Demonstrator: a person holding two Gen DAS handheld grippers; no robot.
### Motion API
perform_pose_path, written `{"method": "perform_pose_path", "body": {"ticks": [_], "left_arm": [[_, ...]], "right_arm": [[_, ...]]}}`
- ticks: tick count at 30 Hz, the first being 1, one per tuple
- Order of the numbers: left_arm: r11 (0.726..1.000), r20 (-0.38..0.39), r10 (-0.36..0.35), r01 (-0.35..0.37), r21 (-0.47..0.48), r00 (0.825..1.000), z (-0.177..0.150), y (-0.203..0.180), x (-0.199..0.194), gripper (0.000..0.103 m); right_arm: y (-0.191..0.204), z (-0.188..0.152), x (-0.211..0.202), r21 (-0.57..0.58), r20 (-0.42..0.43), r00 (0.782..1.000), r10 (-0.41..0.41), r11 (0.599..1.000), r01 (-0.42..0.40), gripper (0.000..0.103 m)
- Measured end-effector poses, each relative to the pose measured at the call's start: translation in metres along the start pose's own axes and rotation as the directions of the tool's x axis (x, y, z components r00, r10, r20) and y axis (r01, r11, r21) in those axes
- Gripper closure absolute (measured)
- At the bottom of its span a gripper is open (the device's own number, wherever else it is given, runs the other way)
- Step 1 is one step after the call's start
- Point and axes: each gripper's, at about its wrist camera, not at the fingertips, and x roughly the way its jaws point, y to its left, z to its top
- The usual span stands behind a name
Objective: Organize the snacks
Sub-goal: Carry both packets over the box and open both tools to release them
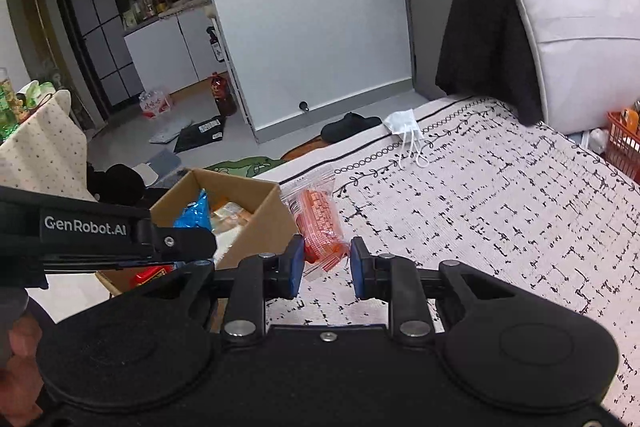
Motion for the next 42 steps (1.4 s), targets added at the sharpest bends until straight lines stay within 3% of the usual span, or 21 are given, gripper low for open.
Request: {"method": "perform_pose_path", "body": {"ticks": [20,32,42], "left_arm": [[1.000,0.040,0.022,-0.022,-0.022,0.999,0.052,0.069,-0.027,0.077],[1.000,-0.010,0.002,-0.002,0.014,1.000,0.076,0.100,-0.009,0.077],[1.000,-0.071,0.005,-0.006,-0.021,0.997,0.081,0.117,0.028,0.077]], "right_arm": [[0.051,0.004,0.013,0.028,0.018,0.998,0.068,0.997,-0.069,0.079],[0.071,0.001,0.026,0.105,0.013,0.996,0.089,0.990,-0.090,0.079],[0.078,-0.002,0.040,0.115,-0.013,0.995,0.099,0.989,-0.097,0.079]]}}
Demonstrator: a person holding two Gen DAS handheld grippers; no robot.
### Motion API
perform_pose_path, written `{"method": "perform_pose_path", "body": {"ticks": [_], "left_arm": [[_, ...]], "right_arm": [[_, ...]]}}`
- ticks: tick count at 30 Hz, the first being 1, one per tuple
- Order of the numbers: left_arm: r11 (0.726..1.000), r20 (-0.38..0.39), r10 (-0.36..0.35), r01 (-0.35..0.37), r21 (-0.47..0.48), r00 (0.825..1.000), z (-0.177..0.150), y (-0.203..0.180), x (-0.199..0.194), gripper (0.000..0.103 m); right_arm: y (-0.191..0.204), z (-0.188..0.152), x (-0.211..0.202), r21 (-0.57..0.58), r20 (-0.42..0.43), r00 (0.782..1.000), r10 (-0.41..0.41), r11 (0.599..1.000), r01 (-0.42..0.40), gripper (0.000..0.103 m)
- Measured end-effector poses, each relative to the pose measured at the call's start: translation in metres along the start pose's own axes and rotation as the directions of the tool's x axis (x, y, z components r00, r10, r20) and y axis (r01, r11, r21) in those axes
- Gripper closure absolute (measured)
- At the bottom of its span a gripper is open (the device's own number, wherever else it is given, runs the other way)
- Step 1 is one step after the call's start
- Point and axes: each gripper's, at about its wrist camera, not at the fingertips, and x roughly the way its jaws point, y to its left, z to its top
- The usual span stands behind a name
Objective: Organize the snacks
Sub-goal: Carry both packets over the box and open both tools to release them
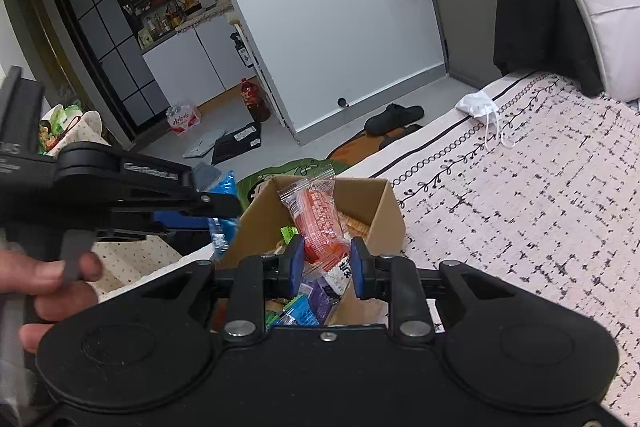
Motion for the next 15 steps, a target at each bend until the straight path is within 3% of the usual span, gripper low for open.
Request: {"method": "perform_pose_path", "body": {"ticks": [15], "left_arm": [[0.998,-0.061,-0.006,0.002,-0.065,0.998,0.000,0.022,0.048,0.073]], "right_arm": [[0.001,-0.001,0.037,0.005,-0.065,0.998,-0.009,1.000,0.009,0.079]]}}
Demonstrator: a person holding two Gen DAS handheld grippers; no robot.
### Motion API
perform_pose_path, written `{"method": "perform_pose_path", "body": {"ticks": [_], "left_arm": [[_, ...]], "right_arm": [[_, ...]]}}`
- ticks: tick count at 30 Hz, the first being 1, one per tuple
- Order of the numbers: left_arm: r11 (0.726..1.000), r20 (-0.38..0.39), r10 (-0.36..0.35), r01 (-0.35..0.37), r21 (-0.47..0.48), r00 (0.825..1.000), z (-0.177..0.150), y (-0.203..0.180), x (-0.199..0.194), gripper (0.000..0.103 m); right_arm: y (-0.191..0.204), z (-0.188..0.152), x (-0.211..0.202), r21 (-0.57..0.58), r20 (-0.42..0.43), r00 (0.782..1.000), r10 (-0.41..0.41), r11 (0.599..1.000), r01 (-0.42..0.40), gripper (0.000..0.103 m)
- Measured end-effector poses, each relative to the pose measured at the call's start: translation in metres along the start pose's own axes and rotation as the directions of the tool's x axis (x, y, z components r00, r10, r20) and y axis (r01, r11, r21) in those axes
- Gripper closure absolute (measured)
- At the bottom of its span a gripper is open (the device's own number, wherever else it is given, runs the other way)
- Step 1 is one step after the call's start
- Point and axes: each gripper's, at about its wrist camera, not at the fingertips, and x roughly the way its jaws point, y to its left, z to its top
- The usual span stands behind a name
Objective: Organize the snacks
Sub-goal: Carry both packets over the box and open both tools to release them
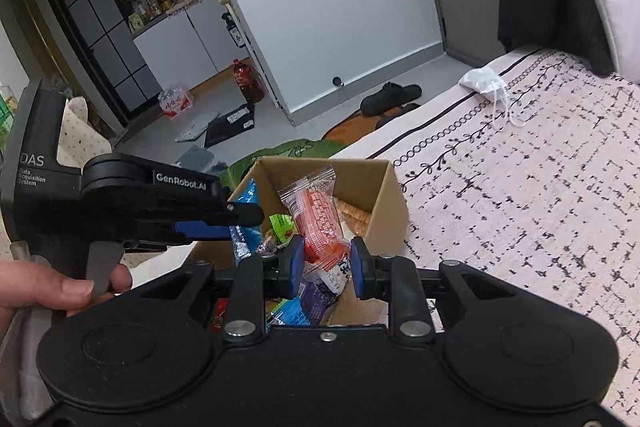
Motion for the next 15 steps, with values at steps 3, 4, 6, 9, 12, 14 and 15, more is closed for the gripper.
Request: {"method": "perform_pose_path", "body": {"ticks": [3,4,6,9,12,14,15], "left_arm": [[1.000,-0.010,-0.024,0.024,-0.013,1.000,0.004,0.006,0.002,0.069],[0.999,-0.012,-0.036,0.036,-0.015,0.999,0.005,0.008,0.003,0.062],[0.999,-0.011,-0.041,0.041,-0.025,0.999,0.008,0.011,0.001,0.054],[0.999,-0.004,-0.042,0.042,-0.019,0.999,0.011,0.013,-0.005,0.053],[0.998,-0.008,-0.052,0.052,-0.018,0.999,0.013,0.015,-0.010,0.048],[0.998,-0.008,-0.062,0.062,-0.018,0.998,0.014,0.017,-0.013,0.041],[0.998,-0.010,-0.063,0.063,-0.018,0.998,0.015,0.018,-0.014,0.040]], "right_arm": [[0.004,0.000,0.010,-0.009,-0.021,1.000,0.004,1.000,-0.004,0.079],[0.006,0.000,0.013,-0.012,-0.026,1.000,0.005,1.000,-0.005,0.079],[0.009,0.000,0.017,-0.019,-0.033,0.999,0.005,1.000,-0.006,0.079],[0.015,0.002,0.021,-0.029,-0.042,0.999,0.006,1.000,-0.008,0.079],[0.023,0.002,0.025,-0.038,-0.051,0.999,0.009,0.999,-0.011,0.079],[0.028,0.002,0.027,-0.046,-0.058,0.998,0.009,0.999,-0.012,0.079],[0.031,0.001,0.028,-0.052,-0.062,0.998,0.009,0.999,-0.012,0.079]]}}
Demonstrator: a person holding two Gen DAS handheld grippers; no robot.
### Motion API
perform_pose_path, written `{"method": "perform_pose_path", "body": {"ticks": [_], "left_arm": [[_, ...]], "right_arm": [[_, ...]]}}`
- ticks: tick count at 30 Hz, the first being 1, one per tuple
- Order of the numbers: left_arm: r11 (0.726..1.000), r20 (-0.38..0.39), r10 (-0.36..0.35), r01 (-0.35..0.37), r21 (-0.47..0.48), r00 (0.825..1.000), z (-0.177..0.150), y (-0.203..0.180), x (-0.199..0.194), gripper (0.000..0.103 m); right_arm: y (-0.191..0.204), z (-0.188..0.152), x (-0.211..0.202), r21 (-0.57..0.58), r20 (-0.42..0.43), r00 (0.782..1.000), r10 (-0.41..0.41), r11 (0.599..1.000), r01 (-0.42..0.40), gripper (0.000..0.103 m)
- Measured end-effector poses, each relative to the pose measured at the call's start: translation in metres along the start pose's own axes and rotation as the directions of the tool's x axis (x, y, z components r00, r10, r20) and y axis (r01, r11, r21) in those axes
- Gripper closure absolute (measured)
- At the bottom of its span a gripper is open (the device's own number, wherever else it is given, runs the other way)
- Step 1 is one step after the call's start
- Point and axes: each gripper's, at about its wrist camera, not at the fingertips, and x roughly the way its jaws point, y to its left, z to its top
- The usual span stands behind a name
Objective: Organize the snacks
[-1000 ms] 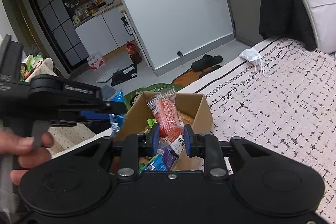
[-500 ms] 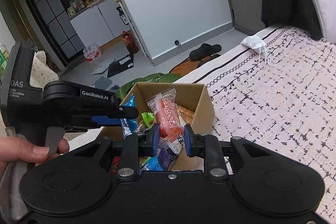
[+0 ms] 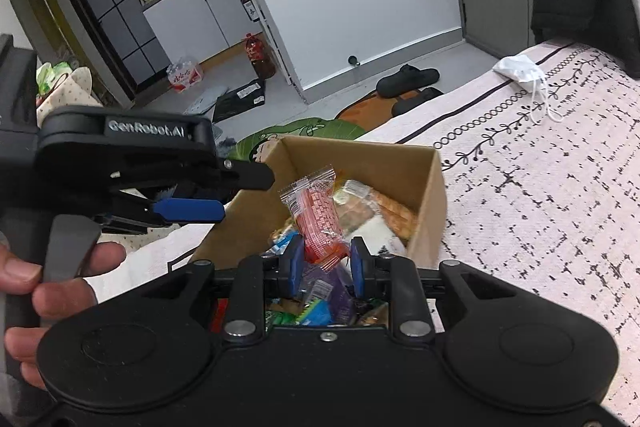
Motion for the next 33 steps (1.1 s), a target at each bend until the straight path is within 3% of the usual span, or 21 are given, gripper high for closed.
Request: {"method": "perform_pose_path", "body": {"ticks": [2,5,10,12,16,20,24,28,33], "left_arm": [[1.000,-0.002,-0.004,0.004,-0.001,1.000,0.001,0.002,-0.004,0.034],[1.000,0.000,-0.013,0.013,-0.007,1.000,0.002,0.006,-0.010,0.034],[1.000,-0.009,-0.009,0.009,0.000,1.000,0.002,0.011,-0.026,0.034],[1.000,-0.015,-0.014,0.014,0.009,1.000,0.000,0.013,-0.032,0.031],[1.000,-0.021,-0.013,0.013,0.022,1.000,-0.005,0.013,-0.045,0.025],[0.998,-0.038,-0.037,0.039,0.056,0.999,-0.013,0.007,-0.058,0.023],[0.994,-0.033,-0.052,0.055,0.092,0.998,-0.021,0.000,-0.075,0.012],[0.989,-0.038,-0.060,0.065,0.130,0.997,-0.031,-0.004,-0.091,0.004],[0.979,-0.031,-0.080,0.085,0.184,0.996,-0.046,-0.009,-0.112,0.000]], "right_arm": [[0.005,0.000,0.003,-0.010,-0.012,1.000,0.003,1.000,-0.003,0.079],[0.014,-0.003,0.005,-0.033,-0.041,0.999,0.017,0.999,-0.019,0.077],[0.021,-0.006,0.001,-0.032,-0.044,0.999,-0.009,0.999,0.008,0.061],[0.021,-0.004,-0.005,-0.024,-0.038,0.999,-0.028,0.999,0.027,0.061],[0.019,-0.002,-0.026,-0.001,-0.010,0.998,-0.063,0.998,0.063,0.060],[0.014,-0.006,-0.045,0.018,0.000,0.993,-0.121,0.992,0.121,0.051],[0.009,-0.012,-0.067,0.060,0.003,0.990,-0.143,0.988,0.142,0.049],[0.008,-0.026,-0.091,0.095,0.015,0.986,-0.165,0.982,0.163,0.036],[0.007,-0.038,-0.120,0.145,0.039,0.980,-0.196,0.971,0.189,0.029]]}}
